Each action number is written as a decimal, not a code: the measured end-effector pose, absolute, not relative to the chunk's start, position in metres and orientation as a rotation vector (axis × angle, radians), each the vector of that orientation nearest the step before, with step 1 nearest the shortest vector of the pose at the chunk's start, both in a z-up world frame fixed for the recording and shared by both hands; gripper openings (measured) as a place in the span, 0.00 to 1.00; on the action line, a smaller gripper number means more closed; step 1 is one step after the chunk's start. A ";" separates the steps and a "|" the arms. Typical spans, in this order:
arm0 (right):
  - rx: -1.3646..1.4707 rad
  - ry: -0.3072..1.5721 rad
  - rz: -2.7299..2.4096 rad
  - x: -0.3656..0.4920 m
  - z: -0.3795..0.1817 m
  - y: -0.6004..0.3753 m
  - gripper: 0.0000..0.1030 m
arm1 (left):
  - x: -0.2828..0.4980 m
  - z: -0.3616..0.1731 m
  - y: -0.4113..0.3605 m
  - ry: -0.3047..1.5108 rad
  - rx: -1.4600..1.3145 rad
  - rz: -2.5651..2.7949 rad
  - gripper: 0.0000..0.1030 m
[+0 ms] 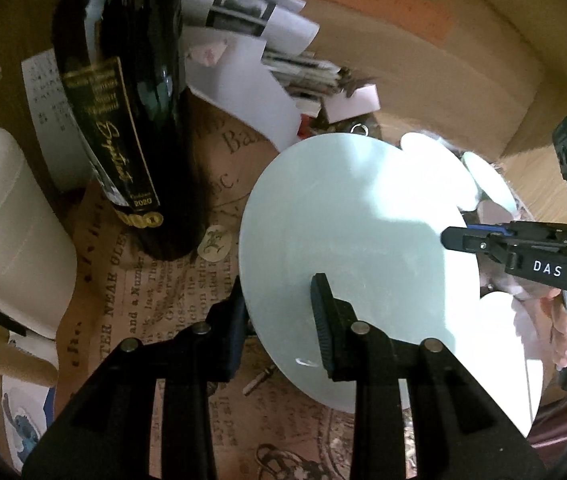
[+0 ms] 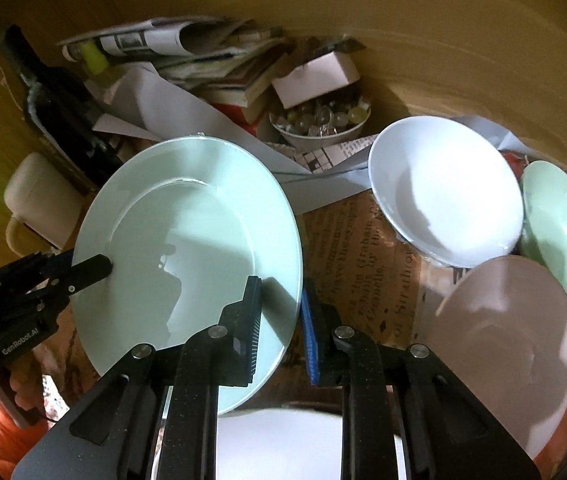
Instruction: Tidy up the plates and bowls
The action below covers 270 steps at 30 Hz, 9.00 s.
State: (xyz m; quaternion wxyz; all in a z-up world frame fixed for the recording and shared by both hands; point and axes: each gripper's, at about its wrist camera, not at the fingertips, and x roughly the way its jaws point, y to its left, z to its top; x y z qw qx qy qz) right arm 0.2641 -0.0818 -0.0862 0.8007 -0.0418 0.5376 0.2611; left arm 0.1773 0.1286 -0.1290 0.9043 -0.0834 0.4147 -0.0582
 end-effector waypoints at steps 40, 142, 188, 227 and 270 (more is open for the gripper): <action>0.009 1.122 0.480 0.167 -0.086 -0.188 0.17 | 0.093 -0.122 0.023 0.838 -0.116 -0.203 0.29; 0.082 0.820 0.278 0.179 -0.051 -0.283 0.61 | 0.139 -0.090 -0.037 0.756 0.022 -0.176 0.86; 0.162 1.022 0.294 0.258 -0.121 -0.288 0.15 | 0.266 -0.150 -0.110 1.059 0.041 -0.416 0.19; 0.101 0.826 0.413 0.183 -0.050 -0.234 0.15 | 0.161 -0.086 -0.064 0.837 -0.012 -0.282 0.18; -0.038 0.921 0.694 0.144 -0.076 -0.083 0.15 | 0.055 -0.102 0.098 0.805 -0.159 0.014 0.18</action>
